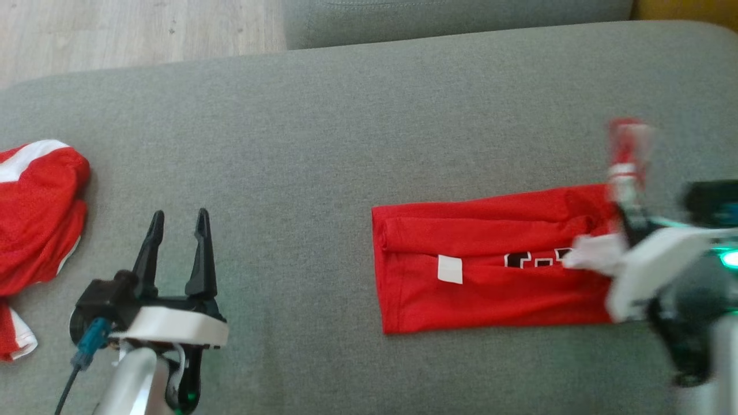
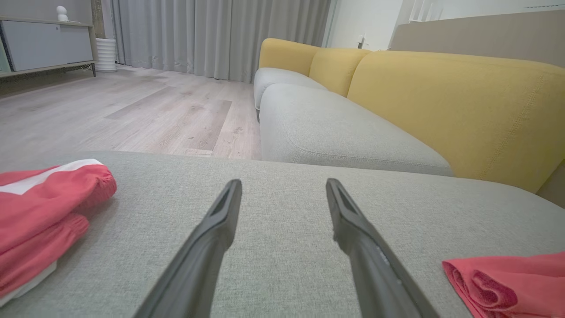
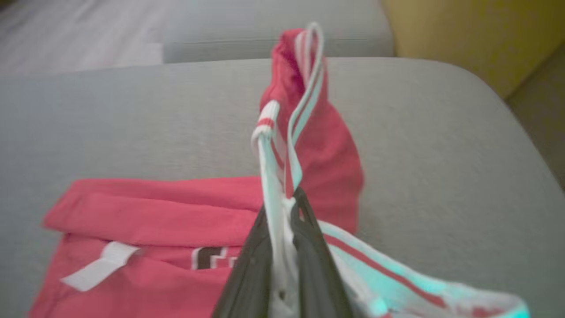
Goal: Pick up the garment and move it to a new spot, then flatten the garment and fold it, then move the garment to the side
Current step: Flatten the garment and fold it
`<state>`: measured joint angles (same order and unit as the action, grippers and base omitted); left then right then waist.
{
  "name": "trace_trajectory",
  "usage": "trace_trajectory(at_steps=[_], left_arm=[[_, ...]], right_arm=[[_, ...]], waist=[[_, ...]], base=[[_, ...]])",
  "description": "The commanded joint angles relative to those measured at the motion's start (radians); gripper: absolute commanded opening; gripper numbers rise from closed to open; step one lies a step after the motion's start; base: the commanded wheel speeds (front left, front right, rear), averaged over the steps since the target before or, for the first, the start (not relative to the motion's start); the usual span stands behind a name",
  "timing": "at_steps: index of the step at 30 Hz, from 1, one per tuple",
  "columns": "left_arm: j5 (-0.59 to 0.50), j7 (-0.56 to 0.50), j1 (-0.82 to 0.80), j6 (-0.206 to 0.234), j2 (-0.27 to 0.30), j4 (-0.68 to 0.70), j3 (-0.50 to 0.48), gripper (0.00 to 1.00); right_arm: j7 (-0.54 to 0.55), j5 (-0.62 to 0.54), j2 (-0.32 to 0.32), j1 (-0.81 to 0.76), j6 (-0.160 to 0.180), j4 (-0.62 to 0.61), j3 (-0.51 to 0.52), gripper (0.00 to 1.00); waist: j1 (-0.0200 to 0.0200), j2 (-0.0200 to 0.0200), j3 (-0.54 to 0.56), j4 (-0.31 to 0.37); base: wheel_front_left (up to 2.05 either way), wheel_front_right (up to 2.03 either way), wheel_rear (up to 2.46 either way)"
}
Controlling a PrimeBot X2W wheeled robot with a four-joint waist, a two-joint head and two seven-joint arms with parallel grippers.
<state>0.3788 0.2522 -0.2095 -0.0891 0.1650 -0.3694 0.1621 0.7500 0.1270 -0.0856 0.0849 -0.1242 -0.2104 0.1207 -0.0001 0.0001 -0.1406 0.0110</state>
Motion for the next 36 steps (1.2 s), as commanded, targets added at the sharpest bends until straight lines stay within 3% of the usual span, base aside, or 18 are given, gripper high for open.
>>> trace_trajectory(at_steps=[1, 9, 19, 20, 21, 22, 23, 24, 30, 36], left_arm=[[0.003, 0.01, -0.012, -0.002, 0.014, 0.025, -0.031, 1.0], [-0.002, 0.009, -0.014, 0.0, 0.016, 0.027, -0.023, 1.0], [-0.002, 0.009, -0.031, -0.003, 0.014, 0.02, -0.006, 1.0], [-0.002, 0.009, -0.032, -0.002, 0.014, 0.02, -0.006, 1.0], [-0.002, 0.009, -0.032, -0.001, 0.014, 0.02, -0.006, 1.0], [-0.002, 0.009, -0.032, -0.001, 0.014, 0.02, -0.006, 1.0], [-0.002, 0.009, -0.031, 0.0, 0.015, 0.02, -0.007, 1.0], [-0.002, 0.009, -0.03, 0.001, 0.016, 0.021, -0.009, 1.0], [0.004, 0.009, -0.019, 0.007, 0.024, 0.02, -0.023, 1.0], [0.01, 0.009, 0.002, 0.016, 0.026, 0.032, -0.035, 1.0]], right_arm=[[0.003, 0.021, 0.002, 0.029, -0.007, -0.045, -0.086, 0.0], [-0.042, 0.071, 0.028, 0.12, -0.007, 0.112, -0.374, 0.0], [-0.138, 0.169, 0.035, 0.245, -0.007, 0.37, -0.525, 0.0], [-0.144, 0.18, 0.035, 0.252, -0.007, 0.389, -0.536, 0.1], [-0.151, 0.189, 0.035, 0.259, -0.007, 0.405, -0.549, 0.73], [-0.151, 0.189, 0.035, 0.259, -0.007, 0.405, -0.549, 0.73], [-0.161, 0.205, 0.035, 0.265, -0.007, 0.414, -0.559, 0.94], [-0.173, 0.223, 0.035, 0.271, -0.007, 0.417, -0.569, 1.0], [-0.282, 0.378, 0.035, 0.295, -0.007, 0.315, -0.557, 1.0], [-0.322, 0.306, 0.031, 0.228, -0.007, 0.18, -0.364, 1.0]], waist=[[0.0001, -0.0001, 0.006, -0.004], [0.0001, -0.0001, 0.005, -0.027], [0.0001, -0.0001, -0.018, -0.06], [0.0001, -0.0001, -0.019, -0.061], [0.0001, -0.0001, -0.02, -0.061], [0.0001, -0.0001, -0.02, -0.061], [0.0001, -0.0001, -0.021, -0.06], [0.0001, -0.0001, -0.021, -0.059], [0.0001, -0.0001, -0.006, -0.039], [0.0001, -0.0001, 0.013, -0.019]], base=[[0.0, 0.0, 0.0], [0.0, 0.0, 0.0], [0.0, 0.0, 0.0], [0.0, 0.0, 0.0], [0.0, 0.0, 0.0], [0.0, 0.0, 0.0], [0.0, 0.0, 0.0], [0.0, 0.0, 0.0], [0.0, 0.0, 0.0], [0.0, 0.0, 0.0]])
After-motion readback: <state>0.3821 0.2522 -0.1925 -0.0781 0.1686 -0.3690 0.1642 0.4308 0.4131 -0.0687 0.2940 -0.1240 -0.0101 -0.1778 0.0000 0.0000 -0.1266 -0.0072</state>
